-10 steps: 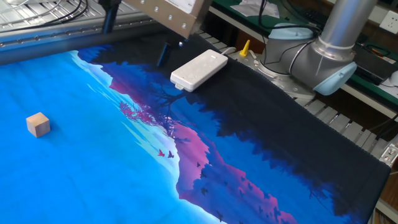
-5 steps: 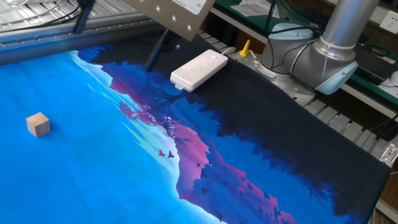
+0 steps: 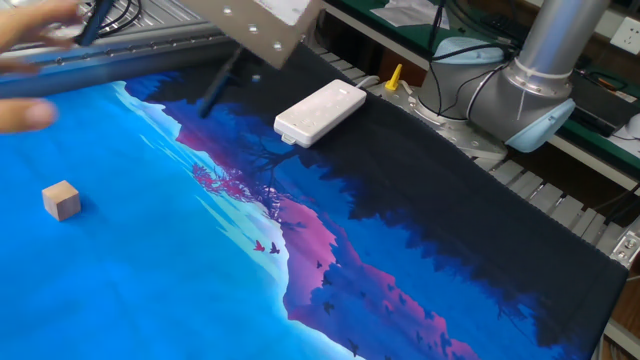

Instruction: Pick up the small block on the left and move it to the right

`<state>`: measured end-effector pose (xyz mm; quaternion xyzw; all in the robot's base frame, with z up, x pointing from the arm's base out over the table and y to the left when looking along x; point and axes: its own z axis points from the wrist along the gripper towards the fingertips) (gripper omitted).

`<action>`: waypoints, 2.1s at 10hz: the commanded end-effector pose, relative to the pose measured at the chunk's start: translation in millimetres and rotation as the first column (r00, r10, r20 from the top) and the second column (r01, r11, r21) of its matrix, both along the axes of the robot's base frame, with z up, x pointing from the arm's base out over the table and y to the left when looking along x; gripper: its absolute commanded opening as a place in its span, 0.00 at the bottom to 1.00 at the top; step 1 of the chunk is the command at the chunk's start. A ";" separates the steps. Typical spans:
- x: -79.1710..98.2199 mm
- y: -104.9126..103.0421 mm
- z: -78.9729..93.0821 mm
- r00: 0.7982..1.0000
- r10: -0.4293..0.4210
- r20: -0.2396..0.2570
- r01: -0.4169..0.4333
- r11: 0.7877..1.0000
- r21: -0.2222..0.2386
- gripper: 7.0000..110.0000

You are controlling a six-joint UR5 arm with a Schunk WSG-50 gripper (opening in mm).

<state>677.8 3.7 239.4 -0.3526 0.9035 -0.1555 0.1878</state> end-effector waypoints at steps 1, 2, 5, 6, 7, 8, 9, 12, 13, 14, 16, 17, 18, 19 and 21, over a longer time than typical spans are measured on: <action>0.9 -13.4 7.3 0.999 0.001 0.049 -0.001 1.000 0.006 0.00; -4.7 -18.3 10.0 0.999 -0.013 0.042 0.012 1.000 0.007 0.00; -14.4 -17.7 4.3 1.000 -0.016 0.021 0.015 0.998 0.067 0.00; -13.5 -19.0 4.4 1.000 -0.019 0.022 0.017 0.998 0.058 0.00; -12.7 -17.2 3.9 0.999 -0.024 0.021 0.023 0.998 0.064 0.00; -13.1 -14.8 4.4 0.999 -0.028 0.015 0.027 0.997 0.073 0.00; -13.5 -14.5 5.0 1.000 -0.029 0.009 0.028 0.997 0.073 0.00; -14.0 -15.8 5.3 1.000 -0.026 0.007 0.026 0.997 0.070 0.00; -14.6 -16.5 5.0 1.000 -0.027 0.004 0.026 0.997 0.067 0.00; -17.0 -19.2 5.4 1.000 -0.025 -0.004 0.025 0.998 0.053 0.00; -42.2 -6.3 -4.5 0.987 -0.119 -0.108 0.133 0.982 0.132 0.00; -64.1 20.9 -10.9 0.954 -0.203 -0.222 0.256 0.936 0.243 0.00; -72.4 25.1 -12.6 0.934 -0.242 -0.262 0.307 0.919 0.247 0.00; -78.8 27.8 -13.8 0.907 -0.297 -0.298 0.373 0.896 0.242 0.00; -92.7 49.8 -15.3 0.814 -0.421 -0.400 0.541 0.800 0.260 0.00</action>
